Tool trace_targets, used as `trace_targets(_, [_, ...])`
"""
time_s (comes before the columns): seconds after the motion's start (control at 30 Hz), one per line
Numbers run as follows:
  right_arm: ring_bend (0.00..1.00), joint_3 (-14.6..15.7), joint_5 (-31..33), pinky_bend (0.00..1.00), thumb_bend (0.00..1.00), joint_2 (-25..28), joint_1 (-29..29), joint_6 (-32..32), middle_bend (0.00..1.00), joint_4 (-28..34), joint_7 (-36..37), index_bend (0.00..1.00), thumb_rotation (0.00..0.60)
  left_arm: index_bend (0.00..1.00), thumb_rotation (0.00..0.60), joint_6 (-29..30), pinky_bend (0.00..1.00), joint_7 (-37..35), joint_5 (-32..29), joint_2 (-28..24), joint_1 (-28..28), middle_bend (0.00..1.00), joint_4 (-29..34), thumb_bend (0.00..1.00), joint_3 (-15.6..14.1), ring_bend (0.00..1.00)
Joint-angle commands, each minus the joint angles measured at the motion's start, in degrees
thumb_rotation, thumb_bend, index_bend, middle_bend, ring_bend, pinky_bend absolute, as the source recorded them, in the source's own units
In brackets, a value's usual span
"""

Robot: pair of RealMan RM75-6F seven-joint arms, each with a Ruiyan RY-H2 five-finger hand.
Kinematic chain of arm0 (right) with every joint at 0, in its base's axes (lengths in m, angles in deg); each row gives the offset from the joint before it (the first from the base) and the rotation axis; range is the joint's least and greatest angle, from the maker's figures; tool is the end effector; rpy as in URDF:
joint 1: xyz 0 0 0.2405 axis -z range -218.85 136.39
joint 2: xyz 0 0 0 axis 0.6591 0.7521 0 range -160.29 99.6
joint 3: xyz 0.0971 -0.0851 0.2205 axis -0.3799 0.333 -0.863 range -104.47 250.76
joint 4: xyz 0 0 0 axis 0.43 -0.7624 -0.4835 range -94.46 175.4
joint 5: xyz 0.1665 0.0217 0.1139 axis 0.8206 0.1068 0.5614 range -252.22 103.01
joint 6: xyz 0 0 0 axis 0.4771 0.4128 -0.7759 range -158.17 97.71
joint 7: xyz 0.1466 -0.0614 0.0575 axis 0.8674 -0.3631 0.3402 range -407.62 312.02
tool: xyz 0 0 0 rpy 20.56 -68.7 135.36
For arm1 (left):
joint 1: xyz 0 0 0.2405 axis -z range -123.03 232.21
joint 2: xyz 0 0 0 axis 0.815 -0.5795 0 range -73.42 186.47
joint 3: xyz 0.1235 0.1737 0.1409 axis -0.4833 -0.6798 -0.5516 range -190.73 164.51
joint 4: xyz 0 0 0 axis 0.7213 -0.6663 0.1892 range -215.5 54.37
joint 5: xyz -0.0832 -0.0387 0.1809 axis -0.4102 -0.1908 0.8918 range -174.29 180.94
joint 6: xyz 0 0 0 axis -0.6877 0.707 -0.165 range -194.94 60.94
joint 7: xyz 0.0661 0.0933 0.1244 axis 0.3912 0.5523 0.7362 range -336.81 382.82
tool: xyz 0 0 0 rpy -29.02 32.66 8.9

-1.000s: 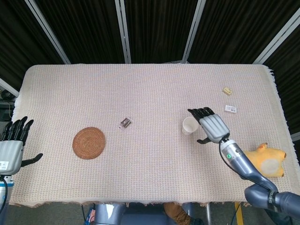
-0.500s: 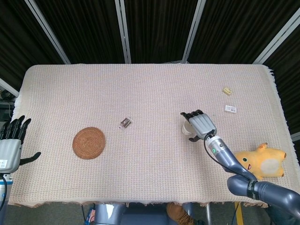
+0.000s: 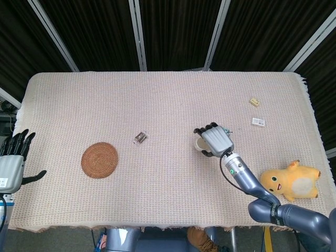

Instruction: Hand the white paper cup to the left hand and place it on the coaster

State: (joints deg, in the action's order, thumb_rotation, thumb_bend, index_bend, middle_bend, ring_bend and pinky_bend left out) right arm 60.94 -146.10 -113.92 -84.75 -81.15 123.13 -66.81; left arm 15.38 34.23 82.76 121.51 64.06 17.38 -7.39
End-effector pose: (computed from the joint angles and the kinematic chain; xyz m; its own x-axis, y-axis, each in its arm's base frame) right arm -0.1366 -0.3853 0.0114 0.5675 -0.1546 0.8087 -0.7614 -0.4724 0.4440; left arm -0.2845 0.2365 0.1581 0.4548 -0.0105 0.8905 0.8906 0.0130 -0.4547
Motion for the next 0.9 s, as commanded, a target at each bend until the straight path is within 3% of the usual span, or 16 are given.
trace_targets(0.03, [0.32,-0.9,-2.1,0.26,0.17,2.1,-2.5,0.9,0.39,6.1,-1.7,0.27,0.600,0.00,0.600,-0.4,0.00,-0.5,-0.3,-0.3,0.1,0.00,0.0,0.00,0.0,0.00])
trace_targets(0.17, [0.32,-2.5,-2.5,0.27,0.17,1.1,-7.7,4.4,0.39,9.3,-7.2,0.28,0.600,0.00,0.600,-1.2,0.00,-1.3,-0.9,-0.5,0.5,0.00,-0.2,0.00,0.4,0.00])
trace_targets(0.3, [0.32,-3.4,1.5,0.27,0.17,-2.6,-12.1,6.7,0.39,9.9,-13.7,0.28,0.600,0.00,0.600,-1.9,0.00,-1.7,-1.6,-0.6,0.7,0.00,-0.6,0.00,0.6,0.00])
trace_targets(0.6, [0.32,-1.4,12.5,0.28,0.16,-10.8,-17.3,5.8,0.39,6.9,-25.0,0.27,0.600,0.00,0.600,-2.2,0.00,-2.9,-2.3,-1.1,0.7,0.00,-0.9,0.00,0.8,0.00])
trace_targets(0.7, [0.24,-0.9,13.9,0.27,0.05,-11.5,-17.6,5.1,0.27,6.6,-25.9,0.12,0.600,0.00,0.600,-2.2,0.00,-3.1,-2.2,-1.2,0.8,0.00,-0.9,0.00,0.8,0.00])
trace_targets(0.77, [0.10,-0.5,14.8,0.22,0.00,-11.4,-17.7,4.4,0.07,6.7,-26.8,0.00,0.600,0.00,0.600,-2.4,0.00,-3.2,-2.1,-1.3,0.8,0.00,-0.9,0.00,0.7,0.00])
trace_targets(0.83, [0.04,-0.1,16.4,0.19,0.00,-10.5,-17.7,3.8,0.00,8.3,-27.3,0.00,0.600,0.00,0.600,-2.4,0.00,-3.3,-2.2,-1.3,0.8,0.00,-0.9,0.00,0.7,0.00])
trace_targets(0.9, [0.02,-0.1,16.6,0.18,0.00,-9.5,-17.4,2.9,0.00,10.0,-27.3,0.00,0.600,0.00,0.600,-2.5,0.00,-3.2,-2.2,-1.3,0.9,0.00,-0.9,0.00,0.6,0.00])
